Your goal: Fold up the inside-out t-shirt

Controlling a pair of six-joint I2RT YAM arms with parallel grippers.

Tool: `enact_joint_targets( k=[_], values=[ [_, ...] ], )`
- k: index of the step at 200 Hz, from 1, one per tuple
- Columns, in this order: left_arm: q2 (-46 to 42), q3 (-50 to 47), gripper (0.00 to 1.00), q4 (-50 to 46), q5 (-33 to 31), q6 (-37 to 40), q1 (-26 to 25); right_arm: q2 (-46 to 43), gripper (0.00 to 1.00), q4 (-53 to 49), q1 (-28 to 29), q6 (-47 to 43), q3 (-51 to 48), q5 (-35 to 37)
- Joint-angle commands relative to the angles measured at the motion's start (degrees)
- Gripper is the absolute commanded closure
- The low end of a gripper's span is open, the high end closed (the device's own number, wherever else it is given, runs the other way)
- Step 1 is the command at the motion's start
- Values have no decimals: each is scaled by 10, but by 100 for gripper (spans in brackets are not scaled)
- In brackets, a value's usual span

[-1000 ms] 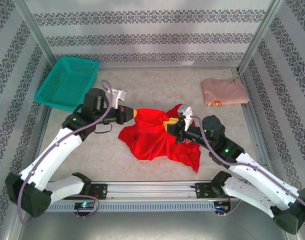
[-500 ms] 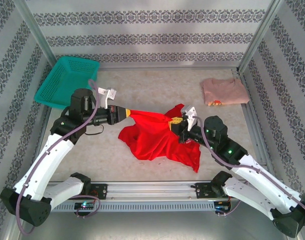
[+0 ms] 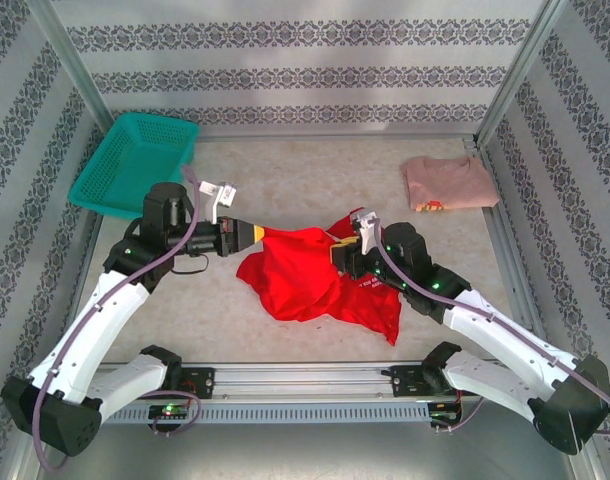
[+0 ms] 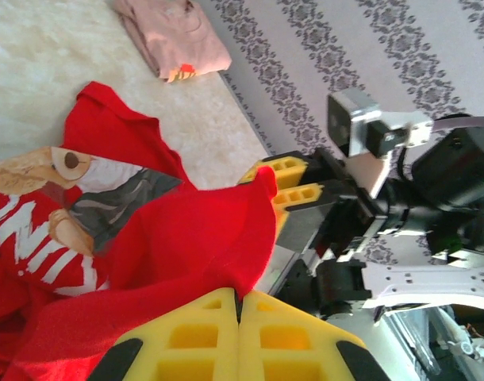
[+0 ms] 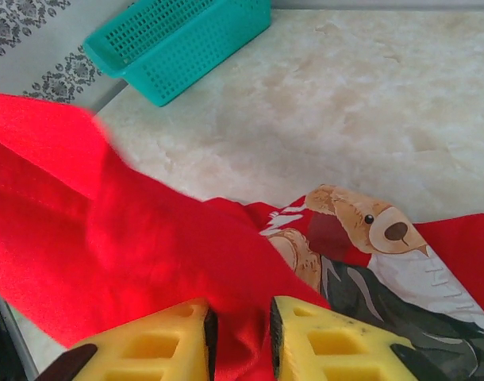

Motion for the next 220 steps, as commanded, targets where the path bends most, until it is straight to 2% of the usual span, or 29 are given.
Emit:
enact_joint_targets(
  k=[1,31,70,136,167,189,210,220],
  values=[
    [6,-10,100,-18,-8,33,-2,-8,70,-10,9,-9,4,-3],
    [4,-17,100,-7,9,30,-2,-2,63,-27,29,-81,14,-15],
    [3,-11,100,-18,19,43,-3,29,56,-74,57,-158,72,30],
    [1,-9,100,-21,23,47,-5,140,49,-133,58,-247,185,-18],
    [3,-6,100,-23,25,51,-5,191,45,-147,58,-275,226,-20],
    [3,-7,100,-25,25,53,-5,220,52,-147,58,-286,245,-15],
    [3,-6,100,-27,24,53,-5,229,77,-153,58,-292,253,-2],
    [1,-6,100,-27,23,54,-5,228,85,-151,57,-291,253,0]
  ],
)
